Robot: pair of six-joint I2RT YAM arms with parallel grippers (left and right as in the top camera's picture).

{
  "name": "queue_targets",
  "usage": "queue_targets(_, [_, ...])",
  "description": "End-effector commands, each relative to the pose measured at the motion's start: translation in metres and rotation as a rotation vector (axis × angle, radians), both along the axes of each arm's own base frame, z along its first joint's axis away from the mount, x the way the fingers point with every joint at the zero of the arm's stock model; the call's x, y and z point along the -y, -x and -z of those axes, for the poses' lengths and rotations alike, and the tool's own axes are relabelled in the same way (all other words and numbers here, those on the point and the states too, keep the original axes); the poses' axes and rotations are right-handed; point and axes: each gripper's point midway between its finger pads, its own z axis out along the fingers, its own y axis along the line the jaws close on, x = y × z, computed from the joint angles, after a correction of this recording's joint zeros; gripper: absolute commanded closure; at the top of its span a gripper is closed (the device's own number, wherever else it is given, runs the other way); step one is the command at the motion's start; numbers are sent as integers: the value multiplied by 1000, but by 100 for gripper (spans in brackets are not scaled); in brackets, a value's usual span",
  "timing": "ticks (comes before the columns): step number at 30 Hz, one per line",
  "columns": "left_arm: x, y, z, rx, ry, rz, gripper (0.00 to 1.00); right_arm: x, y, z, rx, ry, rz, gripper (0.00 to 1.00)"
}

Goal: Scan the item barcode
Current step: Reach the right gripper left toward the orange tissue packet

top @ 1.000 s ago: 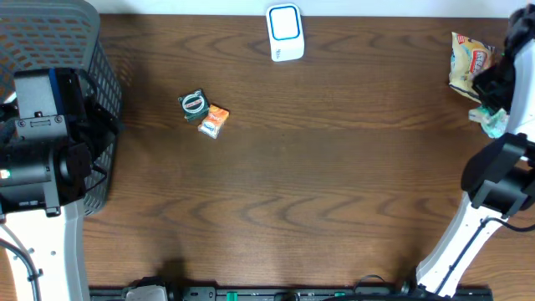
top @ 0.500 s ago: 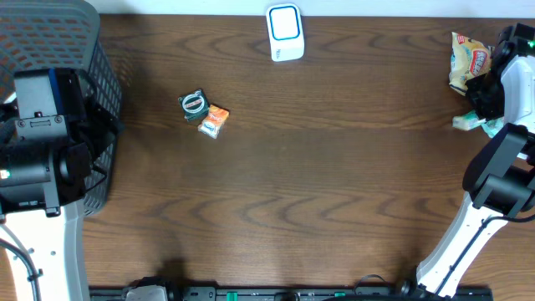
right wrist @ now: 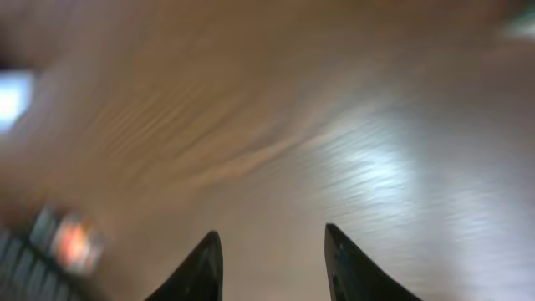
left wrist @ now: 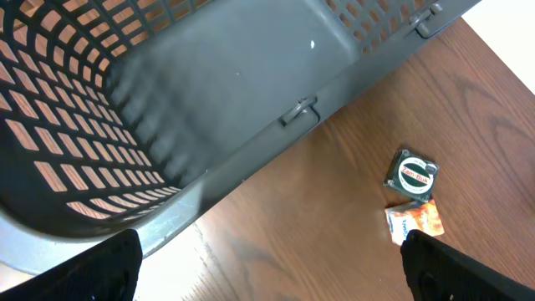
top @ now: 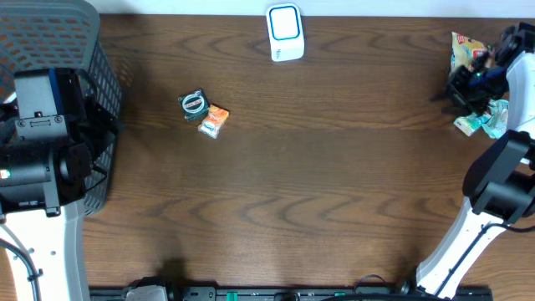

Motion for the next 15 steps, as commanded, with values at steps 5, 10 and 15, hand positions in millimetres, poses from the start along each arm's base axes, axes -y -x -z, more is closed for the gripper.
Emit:
queue_targets(5, [-3,2,2,-4,0,-23,2,-126,-9,-42,223,-210,-403,28])
queue_targets(10, [-3,2,2,-4,0,-23,2,-204,-14,-33,269,-127,-577,1])
queue_targets(15, [-3,2,2,-4,0,-23,2,-275,-30,-20,290,37,-538,9])
